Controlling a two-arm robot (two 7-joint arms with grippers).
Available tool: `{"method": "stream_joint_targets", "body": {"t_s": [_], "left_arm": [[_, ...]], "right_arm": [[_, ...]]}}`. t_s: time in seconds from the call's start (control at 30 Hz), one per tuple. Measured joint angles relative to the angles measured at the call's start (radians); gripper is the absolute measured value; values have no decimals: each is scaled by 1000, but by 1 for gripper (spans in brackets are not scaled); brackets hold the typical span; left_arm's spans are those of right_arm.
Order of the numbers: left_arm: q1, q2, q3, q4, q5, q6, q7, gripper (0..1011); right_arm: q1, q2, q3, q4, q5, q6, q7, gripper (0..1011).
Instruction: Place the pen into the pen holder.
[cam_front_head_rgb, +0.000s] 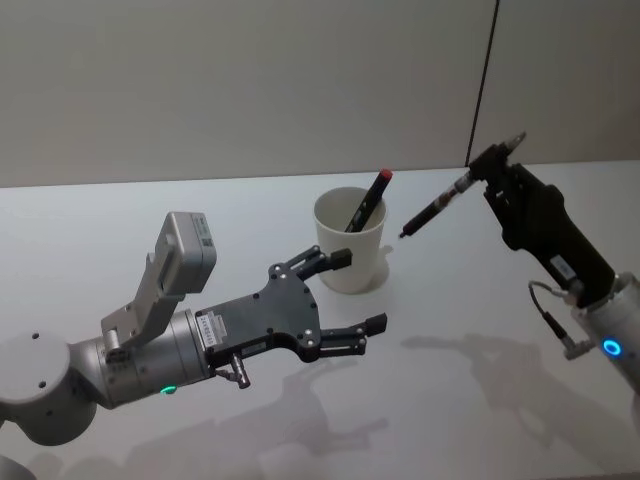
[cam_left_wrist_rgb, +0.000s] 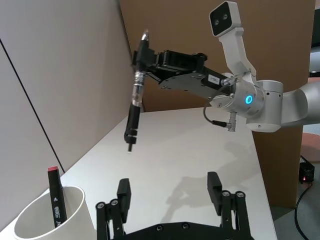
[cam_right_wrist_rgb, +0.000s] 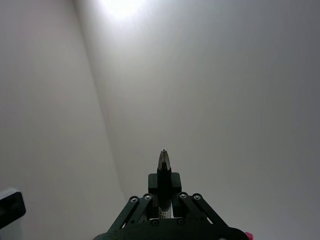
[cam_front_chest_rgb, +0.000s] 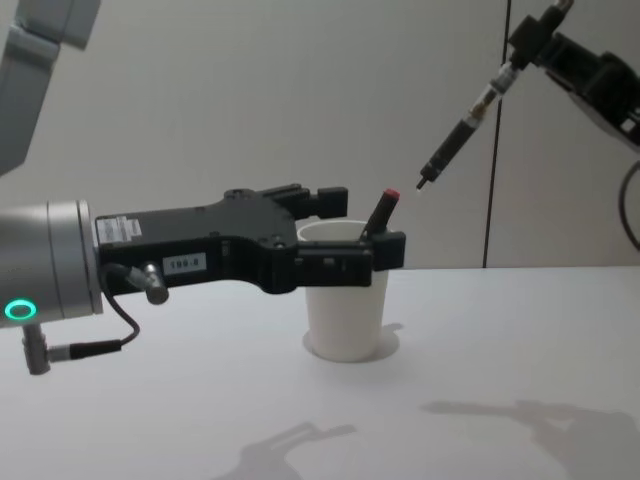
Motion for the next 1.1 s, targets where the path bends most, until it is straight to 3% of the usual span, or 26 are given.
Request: {"method": "stream_joint_targets", "body": {"t_s": [0.47, 1.1], "left_arm": [[0, 0, 0, 0, 0, 0, 0, 1004], [0, 0, 0, 0, 0, 0, 0, 1004]], "right_arm": [[67, -14, -4, 30, -96, 40, -78, 131], [168, -44, -22, 77, -222, 102, -134, 131]]}}
